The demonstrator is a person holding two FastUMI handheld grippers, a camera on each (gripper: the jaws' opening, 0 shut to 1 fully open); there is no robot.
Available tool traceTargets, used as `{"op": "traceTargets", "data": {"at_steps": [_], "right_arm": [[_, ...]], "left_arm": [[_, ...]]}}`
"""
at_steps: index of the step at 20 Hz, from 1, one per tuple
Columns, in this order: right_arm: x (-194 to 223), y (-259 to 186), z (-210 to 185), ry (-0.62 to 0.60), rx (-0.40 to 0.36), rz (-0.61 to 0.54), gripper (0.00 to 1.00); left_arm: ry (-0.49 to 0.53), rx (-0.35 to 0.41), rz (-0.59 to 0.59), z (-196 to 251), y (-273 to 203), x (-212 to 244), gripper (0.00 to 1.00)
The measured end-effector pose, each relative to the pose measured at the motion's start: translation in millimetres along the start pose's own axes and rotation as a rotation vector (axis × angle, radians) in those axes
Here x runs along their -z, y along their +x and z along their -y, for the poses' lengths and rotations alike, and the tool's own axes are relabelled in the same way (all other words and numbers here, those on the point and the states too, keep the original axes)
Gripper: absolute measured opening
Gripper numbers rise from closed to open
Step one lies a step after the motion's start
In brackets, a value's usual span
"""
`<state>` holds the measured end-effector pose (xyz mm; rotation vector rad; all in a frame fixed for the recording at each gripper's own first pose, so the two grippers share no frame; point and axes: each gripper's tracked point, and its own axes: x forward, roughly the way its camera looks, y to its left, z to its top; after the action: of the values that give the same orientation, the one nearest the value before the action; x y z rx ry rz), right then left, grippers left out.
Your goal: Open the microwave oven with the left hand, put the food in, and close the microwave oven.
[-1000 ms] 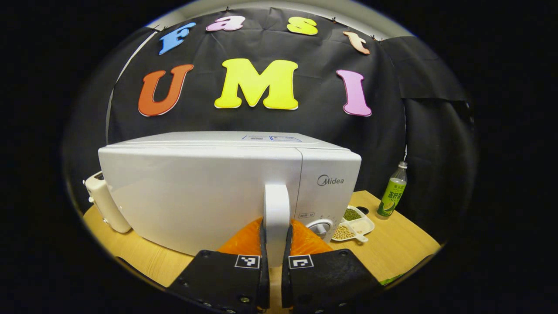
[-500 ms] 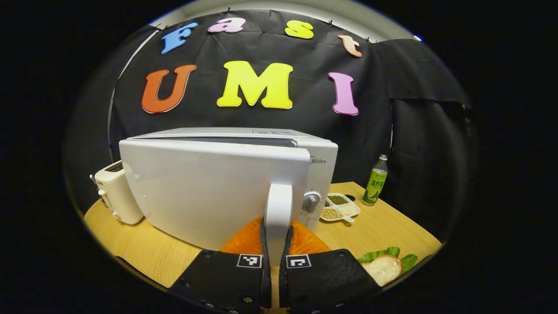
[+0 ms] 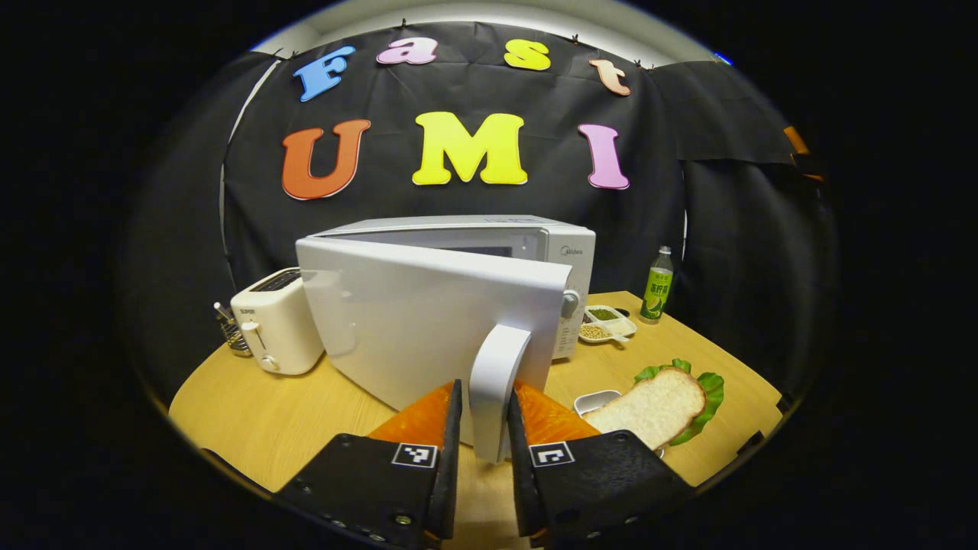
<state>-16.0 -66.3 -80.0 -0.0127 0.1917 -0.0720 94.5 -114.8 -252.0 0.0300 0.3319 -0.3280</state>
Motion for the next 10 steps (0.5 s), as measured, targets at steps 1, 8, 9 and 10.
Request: {"op": "traceTargets", "data": {"at_steps": [1, 8, 9, 10], "right_arm": [[0.7, -2.4, -5.0, 0.004, -0.009, 0.003, 0.94], [17.2, -4.9, -31.7, 0.018, -0.061, -0.013, 1.00], [19.1, -4.0, -35.3, 0.014, -0.065, -0.014, 1.00], [22.7, -3.6, -37.9, 0.011, -0.067, -0.015, 0.94]], "left_arm": [[0.000, -0.012, 0.005, -6.9, -6.3, -1.2, 0.40], [0.006, -0.114, -0.003, -65.9, -59.9, 4.2, 0.98], [0.008, -0.133, -0.009, -75.1, -67.5, 6.7, 0.97], [0.009, -0.151, -0.014, -84.5, -75.2, 8.9, 0.97]]}}
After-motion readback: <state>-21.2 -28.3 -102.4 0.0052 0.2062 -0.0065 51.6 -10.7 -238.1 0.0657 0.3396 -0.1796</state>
